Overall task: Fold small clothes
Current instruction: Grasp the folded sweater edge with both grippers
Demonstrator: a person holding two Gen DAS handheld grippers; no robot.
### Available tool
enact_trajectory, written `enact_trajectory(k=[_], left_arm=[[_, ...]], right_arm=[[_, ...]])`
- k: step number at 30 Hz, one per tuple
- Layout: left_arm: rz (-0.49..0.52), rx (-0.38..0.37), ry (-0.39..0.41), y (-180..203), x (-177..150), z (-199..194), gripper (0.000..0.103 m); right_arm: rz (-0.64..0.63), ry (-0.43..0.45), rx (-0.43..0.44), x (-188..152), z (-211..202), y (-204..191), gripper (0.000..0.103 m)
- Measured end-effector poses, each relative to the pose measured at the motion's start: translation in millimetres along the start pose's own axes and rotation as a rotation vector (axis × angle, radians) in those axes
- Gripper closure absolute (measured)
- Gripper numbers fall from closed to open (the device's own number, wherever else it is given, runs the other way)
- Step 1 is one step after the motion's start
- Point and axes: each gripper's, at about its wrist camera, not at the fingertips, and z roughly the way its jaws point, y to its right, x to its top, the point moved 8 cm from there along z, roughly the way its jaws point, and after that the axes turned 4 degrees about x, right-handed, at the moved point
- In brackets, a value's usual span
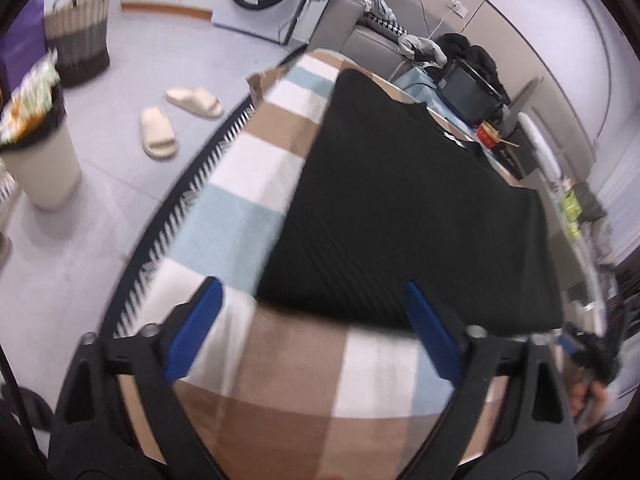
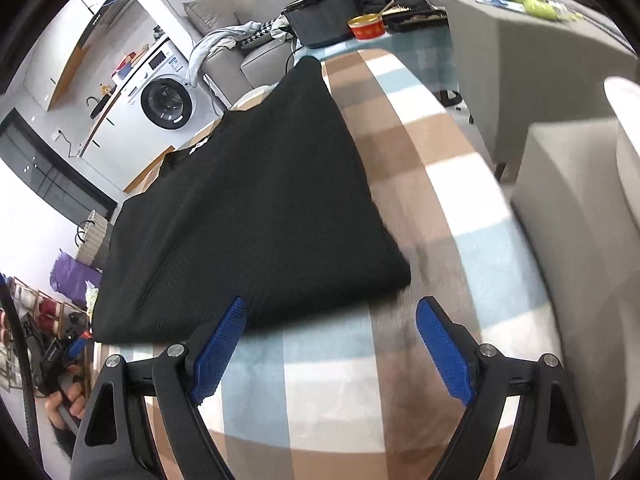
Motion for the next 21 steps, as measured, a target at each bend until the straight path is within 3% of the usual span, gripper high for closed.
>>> enact_trajectory(k=[2,7,9,12,14,16,18,19,21], left_arm=[[-0.026,-0.04,-0.029,4,-5,6,0.025],[-0.075,-0.058,0.01,9,6,20,0.028],[-0.105,-0.055,0.029,9,16,26,0.034],[-0.126,-0.027,0.045,8,29,37,0.057],[-0.123,-0.005,0.048,10,34,45,0.077],[-0.118,0.004,0.054,14,35,49,0.083],[-0.089,0.016,0.068,19,37,51,0.087],[-0.065,0.025,0.078,21,37,50,0.088],[-0.032,0.03,0.087,24,36,48,0.089]], right_arm=[[0.019,0.003,0.027,3,5,-2,0.015],[-0.006,0.038,0.015,14,16,-5,0.014],[0.003,0.048,0.024,17,18,-7,0.014],[0.026,0.076,0.023,28,24,-9,0.014],[0.031,0.108,0.008,34,27,-10,0.019],[0.013,0.119,-0.054,38,29,-8,0.052],[0.002,0.11,-0.062,38,31,-5,0.072],[-0.005,0.104,-0.046,36,30,-7,0.081],[-0.039,0.11,-0.053,34,25,-8,0.083]])
